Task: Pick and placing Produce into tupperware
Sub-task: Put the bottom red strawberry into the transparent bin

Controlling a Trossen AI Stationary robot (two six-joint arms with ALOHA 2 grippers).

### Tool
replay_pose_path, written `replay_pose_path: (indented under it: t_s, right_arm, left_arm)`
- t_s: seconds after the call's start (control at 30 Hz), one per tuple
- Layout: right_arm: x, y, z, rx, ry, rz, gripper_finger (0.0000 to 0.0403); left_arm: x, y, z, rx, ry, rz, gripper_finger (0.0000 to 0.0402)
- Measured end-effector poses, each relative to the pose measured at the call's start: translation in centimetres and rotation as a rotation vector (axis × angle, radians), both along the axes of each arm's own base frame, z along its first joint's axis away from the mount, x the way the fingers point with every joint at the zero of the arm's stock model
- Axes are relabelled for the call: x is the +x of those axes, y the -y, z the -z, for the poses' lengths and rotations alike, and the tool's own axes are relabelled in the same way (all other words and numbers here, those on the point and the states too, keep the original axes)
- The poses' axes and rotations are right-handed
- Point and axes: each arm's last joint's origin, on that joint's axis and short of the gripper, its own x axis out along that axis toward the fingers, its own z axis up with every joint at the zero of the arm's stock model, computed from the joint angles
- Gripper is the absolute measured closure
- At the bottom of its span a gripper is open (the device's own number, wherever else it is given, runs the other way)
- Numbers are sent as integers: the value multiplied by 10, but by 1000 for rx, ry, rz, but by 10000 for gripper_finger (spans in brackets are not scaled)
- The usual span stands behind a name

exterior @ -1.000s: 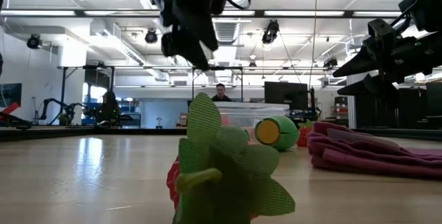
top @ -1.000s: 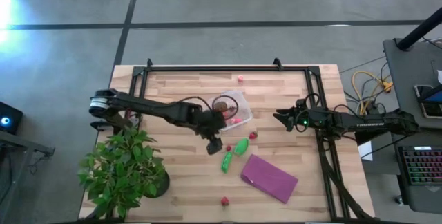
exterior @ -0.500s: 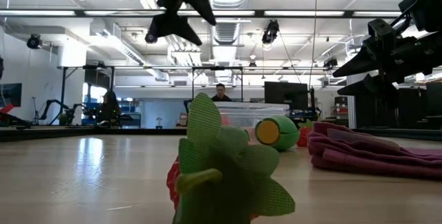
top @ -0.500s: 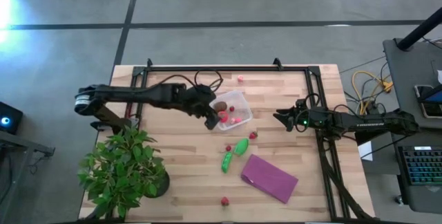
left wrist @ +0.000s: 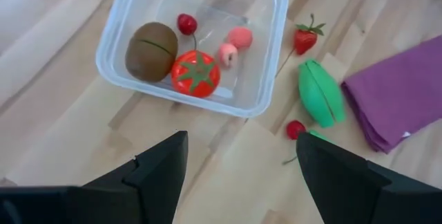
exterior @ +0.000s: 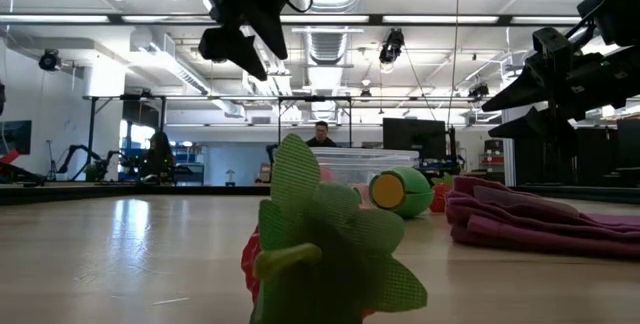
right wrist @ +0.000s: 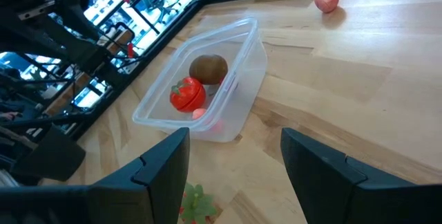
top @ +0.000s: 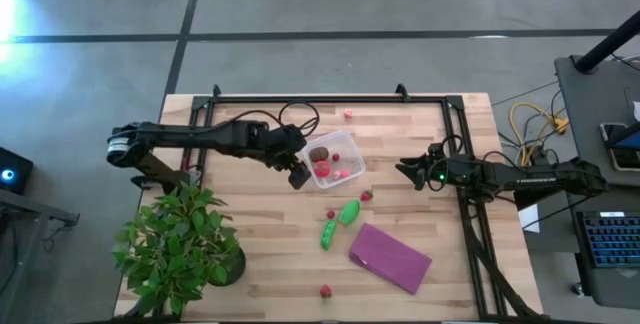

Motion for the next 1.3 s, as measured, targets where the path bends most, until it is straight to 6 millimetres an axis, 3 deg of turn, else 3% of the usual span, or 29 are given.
replay_pose_path:
  t_s: [0.7, 0.93, 1.1, 1.3]
  right_arm:
    - [0, 0, 0, 0, 0, 0, 184]
    - [0, 0, 0, 0, 0, 0, 184]
    - [0, 0, 0, 0, 0, 0, 184]
    - [0, 0, 0, 0, 0, 0, 184]
  left_arm:
    - [0, 0, 6, -4, -3, 6, 146]
    - [-8, 17, 50, -259, -85, -135, 146]
    - [-1, 32, 84, -547, 53, -328, 146]
    - [23, 73, 110, -744, 144, -177, 146]
